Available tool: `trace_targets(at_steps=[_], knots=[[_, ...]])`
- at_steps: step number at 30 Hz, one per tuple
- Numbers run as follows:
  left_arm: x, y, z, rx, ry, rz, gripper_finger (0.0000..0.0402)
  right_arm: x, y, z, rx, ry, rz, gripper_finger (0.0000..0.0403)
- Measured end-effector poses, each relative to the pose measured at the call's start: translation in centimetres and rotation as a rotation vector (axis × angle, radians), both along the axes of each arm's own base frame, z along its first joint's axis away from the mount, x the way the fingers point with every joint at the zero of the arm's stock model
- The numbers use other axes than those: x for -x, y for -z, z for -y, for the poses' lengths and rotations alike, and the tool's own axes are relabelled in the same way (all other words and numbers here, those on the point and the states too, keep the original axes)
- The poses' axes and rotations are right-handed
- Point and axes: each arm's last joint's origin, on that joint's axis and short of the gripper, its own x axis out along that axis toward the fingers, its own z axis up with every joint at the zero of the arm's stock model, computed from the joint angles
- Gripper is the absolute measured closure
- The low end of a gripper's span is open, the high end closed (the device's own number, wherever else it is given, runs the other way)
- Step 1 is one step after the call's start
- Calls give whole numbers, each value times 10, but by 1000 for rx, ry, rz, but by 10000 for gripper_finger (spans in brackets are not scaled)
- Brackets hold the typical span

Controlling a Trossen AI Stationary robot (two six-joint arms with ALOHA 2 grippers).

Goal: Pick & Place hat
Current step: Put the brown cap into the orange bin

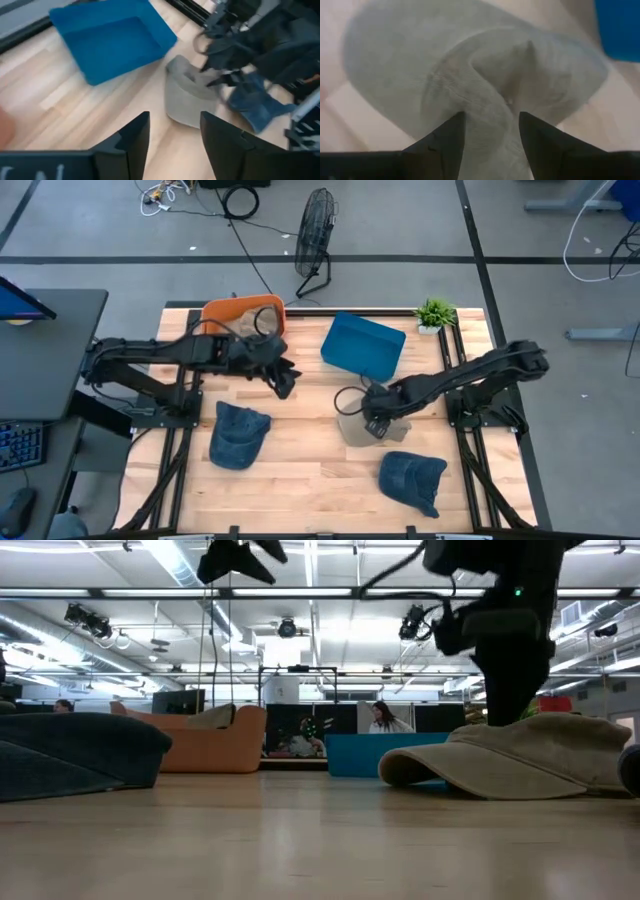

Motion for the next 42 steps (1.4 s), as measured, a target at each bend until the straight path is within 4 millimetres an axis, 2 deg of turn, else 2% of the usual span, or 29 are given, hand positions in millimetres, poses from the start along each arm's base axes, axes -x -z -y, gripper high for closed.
trace_targets(at_steps=[4, 7, 9, 13, 14, 17, 21, 29, 33, 36, 42], knots=[[0, 0, 10, 42, 2, 9, 214, -9, 18, -3, -36, -13, -44, 214], [1, 0, 15, 56, 9, 11, 216, -11, 26, -4, -34, -28, -66, 237], [1, 0, 18, 68, 11, 14, 220, -12, 27, -4, -32, -36, -70, 273], [1, 0, 25, 115, -3, 22, 228, -12, 25, -5, -57, -55, -55, 376], [2, 1, 27, 131, -8, 24, 229, -13, 23, -5, -67, -70, -46, 389], [1, 2, 35, 189, -27, 29, 236, -12, 19, -6, -99, -77, -28, 387], [-5, 10, 51, 293, -65, 13, 246, -7, 3, -7, -116, -81, 32, 398], [-34, 56, 92, 402, -124, -107, 269, 8, -43, -4, -139, -64, 251, 401], [-55, 77, 104, 334, -35, -108, 275, 13, -63, -2, -152, -69, 385, 401], [-70, 84, 109, 264, 61, -54, 278, 14, -73, -2, -159, -85, 460, 402], [-86, 87, 101, 31, 176, 12, 267, 10, -71, -3, -163, -97, 461, 402]])
